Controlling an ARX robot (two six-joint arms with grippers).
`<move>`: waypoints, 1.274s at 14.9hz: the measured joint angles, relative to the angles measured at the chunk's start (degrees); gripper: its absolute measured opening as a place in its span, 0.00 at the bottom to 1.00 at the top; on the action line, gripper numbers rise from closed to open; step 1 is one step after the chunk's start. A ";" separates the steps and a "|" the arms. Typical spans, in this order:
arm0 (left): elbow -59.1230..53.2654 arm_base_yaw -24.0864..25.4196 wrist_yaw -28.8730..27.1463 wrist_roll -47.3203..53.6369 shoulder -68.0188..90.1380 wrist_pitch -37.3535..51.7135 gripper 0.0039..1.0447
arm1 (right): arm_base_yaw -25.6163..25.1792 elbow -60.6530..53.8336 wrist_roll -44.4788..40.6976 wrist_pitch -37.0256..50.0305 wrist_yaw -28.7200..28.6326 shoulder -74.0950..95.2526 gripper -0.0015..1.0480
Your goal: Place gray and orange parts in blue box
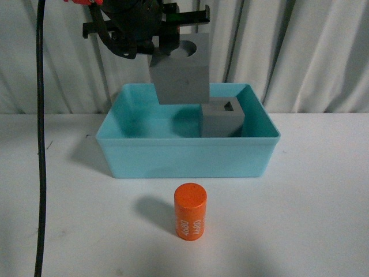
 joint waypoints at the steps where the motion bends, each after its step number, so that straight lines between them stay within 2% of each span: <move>1: 3.69 1.09 -0.63 1.62 3.13 0.87 0.18 | 0.00 0.00 0.02 0.00 0.00 0.00 0.94; 4: 6.32 4.74 -3.21 6.95 8.20 2.08 0.18 | 0.02 0.00 0.00 0.00 0.00 0.00 0.94; 8: 1.68 7.52 -4.55 8.79 11.45 4.35 0.18 | 0.00 0.00 0.00 0.00 0.00 0.00 0.94; 14: -0.20 6.82 -4.55 9.03 12.24 5.51 0.18 | 0.00 0.00 0.02 0.00 0.00 0.00 0.94; 17: -0.20 6.45 -4.39 8.83 12.24 6.10 0.47 | 0.00 0.00 0.00 0.00 0.00 0.00 0.94; 19: -2.23 6.32 -3.96 8.07 10.88 6.71 0.75 | 0.00 0.00 0.00 0.00 0.02 0.00 0.94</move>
